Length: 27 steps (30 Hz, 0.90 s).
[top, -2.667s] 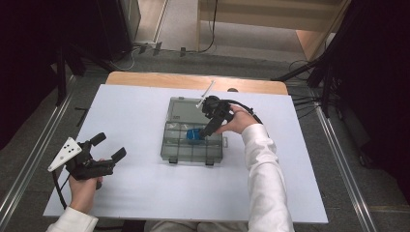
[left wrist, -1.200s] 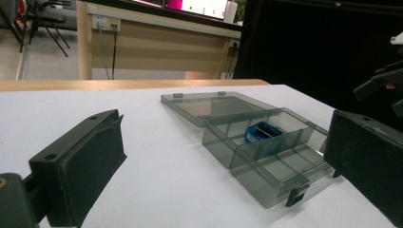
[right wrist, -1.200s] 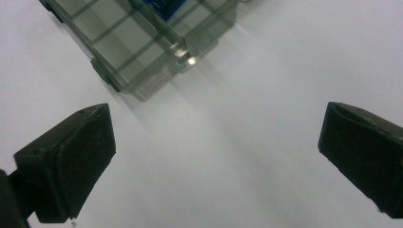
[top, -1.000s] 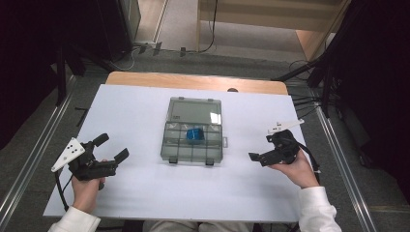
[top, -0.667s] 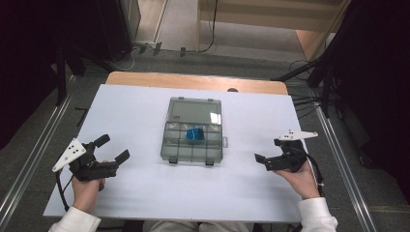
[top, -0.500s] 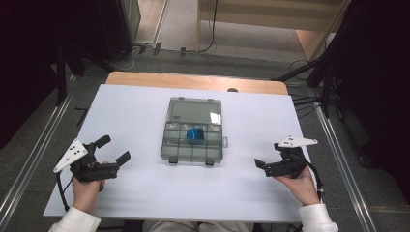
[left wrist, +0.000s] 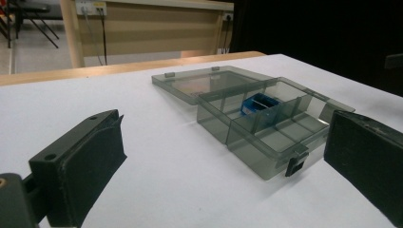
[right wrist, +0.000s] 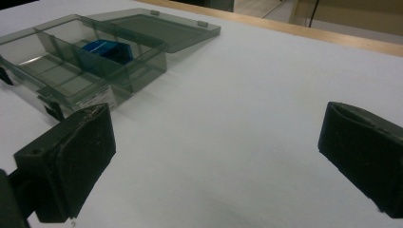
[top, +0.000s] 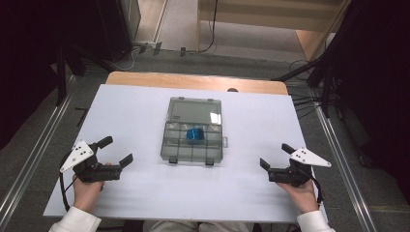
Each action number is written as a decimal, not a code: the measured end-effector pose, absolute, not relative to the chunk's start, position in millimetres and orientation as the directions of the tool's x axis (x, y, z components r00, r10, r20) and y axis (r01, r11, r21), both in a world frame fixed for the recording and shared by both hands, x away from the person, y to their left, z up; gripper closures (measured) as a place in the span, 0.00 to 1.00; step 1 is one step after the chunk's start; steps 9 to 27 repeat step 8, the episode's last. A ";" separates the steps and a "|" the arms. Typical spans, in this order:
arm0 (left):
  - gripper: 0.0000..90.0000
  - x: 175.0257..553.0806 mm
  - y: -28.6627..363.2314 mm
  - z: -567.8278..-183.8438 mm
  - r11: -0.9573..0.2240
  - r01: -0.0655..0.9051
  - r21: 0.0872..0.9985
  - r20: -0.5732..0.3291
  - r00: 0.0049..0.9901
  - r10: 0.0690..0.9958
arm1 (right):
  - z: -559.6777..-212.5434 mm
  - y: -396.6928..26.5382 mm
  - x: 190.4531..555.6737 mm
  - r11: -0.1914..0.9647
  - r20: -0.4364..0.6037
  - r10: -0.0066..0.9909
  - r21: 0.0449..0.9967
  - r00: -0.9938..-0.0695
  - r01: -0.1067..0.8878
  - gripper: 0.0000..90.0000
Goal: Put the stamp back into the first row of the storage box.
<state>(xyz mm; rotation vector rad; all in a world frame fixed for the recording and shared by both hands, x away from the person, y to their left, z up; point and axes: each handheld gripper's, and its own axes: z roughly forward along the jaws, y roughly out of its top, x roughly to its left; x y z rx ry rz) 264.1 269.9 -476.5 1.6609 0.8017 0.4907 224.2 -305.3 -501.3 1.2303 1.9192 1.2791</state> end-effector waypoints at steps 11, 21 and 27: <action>0.00 264.1 267.6 -476.6 -0.090 0.258 0.962 -0.119 0.691 0.713 | -505.9 -305.0 221.6 0.121 0.051 0.905 0.921 -0.422 0.370 0.00; 0.00 264.1 267.6 -476.6 -0.090 0.258 0.962 -0.119 0.691 0.713 | -505.9 -305.0 221.6 0.121 0.051 0.905 0.921 -0.422 0.370 0.00; 0.00 264.1 267.6 -476.6 -0.090 0.258 0.962 -0.119 0.691 0.713 | -505.9 -305.0 221.6 0.121 0.051 0.905 0.921 -0.422 0.370 0.00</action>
